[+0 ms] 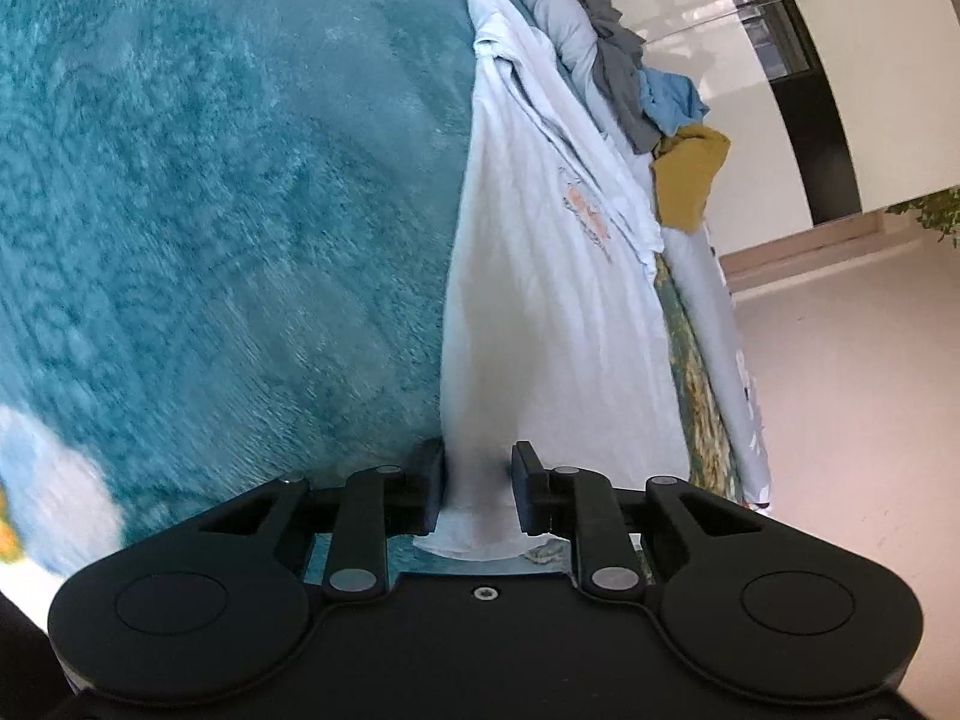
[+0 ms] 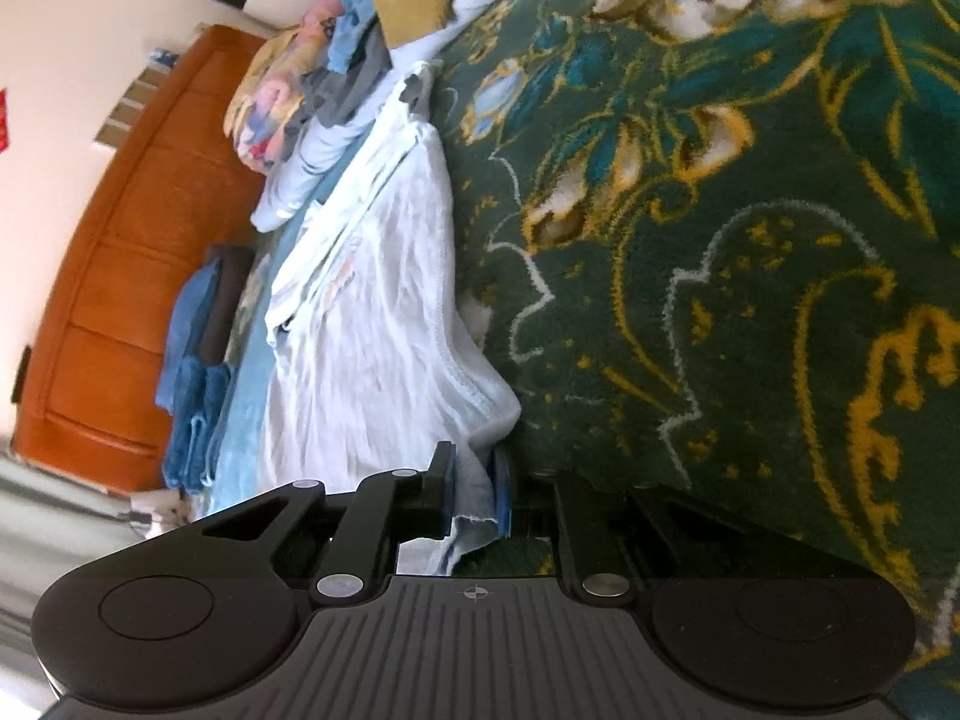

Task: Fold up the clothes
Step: 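Grasp the t-shirt hem with the left gripper while the right gripper grasps it too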

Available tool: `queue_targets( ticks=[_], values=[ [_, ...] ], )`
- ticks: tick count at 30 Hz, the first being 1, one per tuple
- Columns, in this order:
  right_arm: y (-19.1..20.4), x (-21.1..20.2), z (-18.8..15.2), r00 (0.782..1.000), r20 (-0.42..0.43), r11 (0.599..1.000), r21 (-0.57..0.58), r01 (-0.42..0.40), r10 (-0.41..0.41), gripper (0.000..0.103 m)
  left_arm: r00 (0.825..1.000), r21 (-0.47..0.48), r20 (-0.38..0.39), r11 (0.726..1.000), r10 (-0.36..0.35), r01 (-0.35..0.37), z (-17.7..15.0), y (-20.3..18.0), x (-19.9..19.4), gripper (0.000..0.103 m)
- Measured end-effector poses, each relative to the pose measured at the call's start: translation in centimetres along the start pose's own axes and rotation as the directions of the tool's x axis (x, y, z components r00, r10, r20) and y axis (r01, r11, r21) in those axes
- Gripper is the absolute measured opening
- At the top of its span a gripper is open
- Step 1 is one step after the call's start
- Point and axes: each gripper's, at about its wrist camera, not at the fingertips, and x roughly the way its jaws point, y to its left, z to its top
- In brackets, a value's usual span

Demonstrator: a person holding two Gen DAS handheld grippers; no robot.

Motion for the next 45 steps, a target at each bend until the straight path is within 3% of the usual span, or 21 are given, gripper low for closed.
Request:
queue_targets(
  ticks=[19, 22, 28, 31, 39, 45],
  values=[
    [0.5, 2.1, 1.0, 1.0, 0.014, 0.998, 0.069, -0.014, 0.013, 0.013, 0.998, 0.021, -0.038, 0.998, -0.053, 0.054, 0.3, 0.2, 1.0, 0.019],
    [1.1, 2.2, 0.8, 1.0, 0.022, 0.998, 0.054, 0.011, -0.012, 0.013, 0.998, 0.03, -0.031, 0.998, -0.05, 0.051, 0.3, 0.1, 1.1, 0.013],
    [3.5, 2.2, 0.3, 0.992, 0.035, 0.991, -0.049, 0.122, -0.12, 0.008, 0.999, 0.068, 0.029, 0.998, 0.015, -0.017, -0.2, -0.9, 0.7, 0.002],
    [4.3, 1.4, -0.4, 0.992, 0.044, 0.99, -0.076, 0.121, -0.118, 0.006, 0.996, 0.105, 0.074, 0.992, 0.059, -0.067, -0.5, -2.1, 0.1, 0.002],
    [6.3, -0.7, -2.1, 0.992, 0.068, 0.982, -0.148, 0.119, -0.11, 0.005, 0.977, 0.145, 0.203, 0.985, 0.067, -0.098, -0.6, -4.2, -3.5, 0.001],
    [7.2, -1.5, -3.0, 0.991, 0.076, 0.976, -0.177, 0.124, -0.112, 0.005, 0.976, 0.138, 0.204, 0.985, 0.077, -0.107, -0.7, -4.5, -4.5, 0.001]
  ],
)
